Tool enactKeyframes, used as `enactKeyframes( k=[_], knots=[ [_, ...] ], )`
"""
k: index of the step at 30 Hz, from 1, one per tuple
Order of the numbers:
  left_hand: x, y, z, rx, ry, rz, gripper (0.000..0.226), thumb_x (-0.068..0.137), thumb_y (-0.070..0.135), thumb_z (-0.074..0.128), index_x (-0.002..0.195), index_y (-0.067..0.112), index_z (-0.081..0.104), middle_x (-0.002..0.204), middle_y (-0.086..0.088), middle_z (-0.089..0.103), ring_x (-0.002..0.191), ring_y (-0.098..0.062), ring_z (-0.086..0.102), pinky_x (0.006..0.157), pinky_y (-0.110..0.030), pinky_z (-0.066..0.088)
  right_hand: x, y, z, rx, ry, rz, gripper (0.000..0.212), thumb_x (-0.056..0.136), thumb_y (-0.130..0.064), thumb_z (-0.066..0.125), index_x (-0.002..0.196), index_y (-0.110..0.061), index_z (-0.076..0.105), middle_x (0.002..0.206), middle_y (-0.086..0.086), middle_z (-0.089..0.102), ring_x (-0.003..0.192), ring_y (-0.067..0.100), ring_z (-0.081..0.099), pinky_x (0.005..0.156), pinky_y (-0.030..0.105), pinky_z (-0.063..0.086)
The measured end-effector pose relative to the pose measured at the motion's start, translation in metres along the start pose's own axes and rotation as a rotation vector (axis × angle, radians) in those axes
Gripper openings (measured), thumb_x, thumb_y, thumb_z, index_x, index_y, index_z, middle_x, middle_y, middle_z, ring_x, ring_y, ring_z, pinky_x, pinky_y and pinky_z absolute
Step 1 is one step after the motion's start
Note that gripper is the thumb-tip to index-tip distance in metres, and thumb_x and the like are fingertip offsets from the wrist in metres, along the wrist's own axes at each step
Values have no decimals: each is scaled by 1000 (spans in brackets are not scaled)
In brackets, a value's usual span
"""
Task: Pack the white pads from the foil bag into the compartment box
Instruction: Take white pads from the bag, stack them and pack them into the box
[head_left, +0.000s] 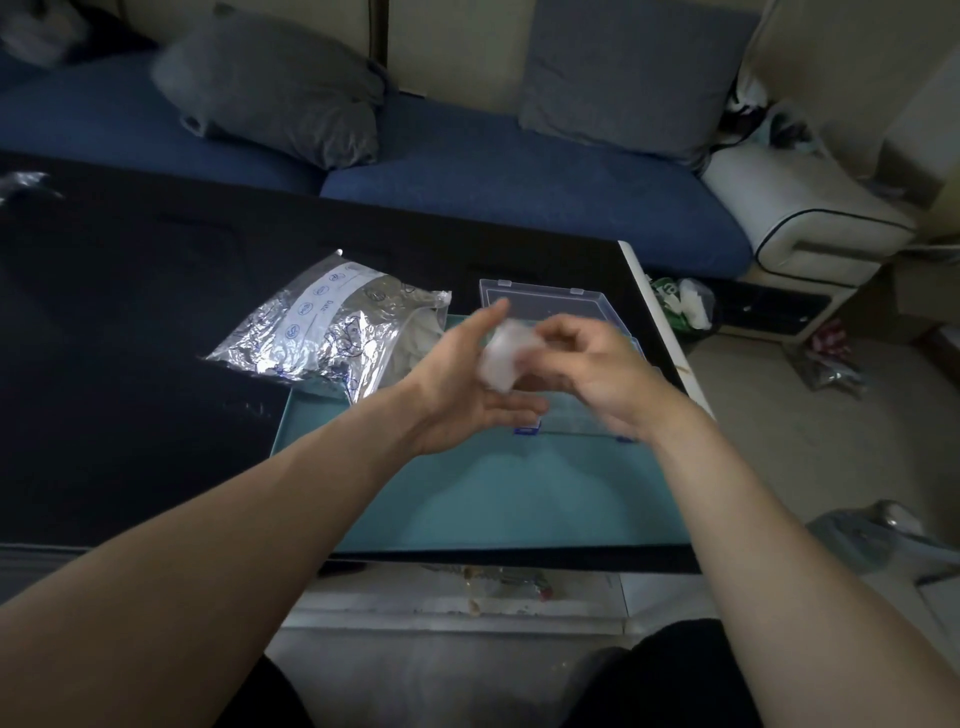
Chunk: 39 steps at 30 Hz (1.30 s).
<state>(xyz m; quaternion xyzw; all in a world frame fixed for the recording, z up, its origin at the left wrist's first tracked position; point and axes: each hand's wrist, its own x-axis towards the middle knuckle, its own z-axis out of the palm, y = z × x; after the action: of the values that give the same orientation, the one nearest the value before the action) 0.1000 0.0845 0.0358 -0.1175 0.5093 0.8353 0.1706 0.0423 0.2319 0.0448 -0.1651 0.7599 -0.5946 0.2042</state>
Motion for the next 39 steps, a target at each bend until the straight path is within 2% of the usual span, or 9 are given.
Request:
enactKeyframes(
  k=[2, 5, 7, 10, 19, 28, 32, 35, 39],
  knots=[
    [9, -3, -5, 48, 282, 61, 42, 99, 41, 46, 109, 2, 58, 81, -14, 63, 60, -28, 67, 61, -35, 56, 16, 12, -16, 128, 226, 5, 15, 90, -2, 70, 101, -9, 63, 99, 11, 73, 83, 22, 71, 76, 33, 61],
    [18, -14, -21, 785, 553, 281, 21, 92, 23, 55, 106, 8, 61, 88, -4, 66, 71, -21, 66, 69, -31, 54, 40, 33, -27, -21, 509, 9, 18, 88, -5, 74, 96, -18, 64, 108, 16, 73, 90, 24, 73, 68, 31, 60],
    [17, -20, -24, 1139, 521, 366, 22, 91, 20, 59, 112, 14, 62, 108, -5, 63, 87, -21, 63, 74, -24, 45, 52, 41, -22, -138, 524, 7, 18, 86, -7, 76, 97, -17, 66, 106, 14, 74, 90, 23, 73, 70, 33, 62],
    [19, -27, -25, 1303, 402, 380, 32, 93, 25, 59, 125, 17, 60, 122, -11, 53, 95, -27, 62, 85, -25, 44, 66, 43, -13, -269, 469, 8, 23, 85, -10, 78, 106, -13, 71, 103, 10, 74, 87, 20, 73, 77, 38, 63],
    [27, -35, -38, 1366, 239, 464, 20, 93, 23, 57, 108, 15, 69, 112, -8, 61, 92, -21, 60, 87, -34, 50, 91, 36, 3, -640, 238, 176, 22, 96, -15, 63, 114, -8, 74, 119, 8, 71, 114, 25, 64, 92, 30, 46],
    [29, -37, -42, 1377, 200, 485, 23, 94, 24, 56, 113, 15, 66, 116, -7, 61, 98, -20, 58, 87, -27, 46, 102, 44, 14, -836, 404, 295, 27, 78, -32, 84, 96, -14, 73, 94, 5, 74, 88, 23, 70, 69, 29, 49],
    [25, -33, -42, 1422, 185, 437, 30, 94, 27, 55, 120, 14, 62, 121, -9, 58, 105, -24, 59, 95, -34, 48, 96, 36, 9, -876, 279, 235, 14, 86, -25, 77, 96, -16, 79, 98, 2, 75, 93, 20, 69, 76, 29, 51],
    [17, -17, -39, 1456, 320, 531, 27, 93, 23, 56, 116, 12, 65, 113, -9, 66, 101, -27, 64, 87, -34, 51, 88, 27, 6, -929, 174, 179, 18, 94, -12, 61, 91, -13, 78, 93, 1, 73, 87, 20, 66, 70, 26, 45],
    [3, 20, -48, 1279, 652, 897, 14, 85, 18, 58, 92, 13, 68, 85, -3, 68, 77, -24, 64, 67, -36, 51, 79, 16, 12, -780, 348, -119, 20, 95, -6, 56, 83, -8, 72, 82, -2, 70, 74, 6, 64, 67, 17, 49]
  ],
)
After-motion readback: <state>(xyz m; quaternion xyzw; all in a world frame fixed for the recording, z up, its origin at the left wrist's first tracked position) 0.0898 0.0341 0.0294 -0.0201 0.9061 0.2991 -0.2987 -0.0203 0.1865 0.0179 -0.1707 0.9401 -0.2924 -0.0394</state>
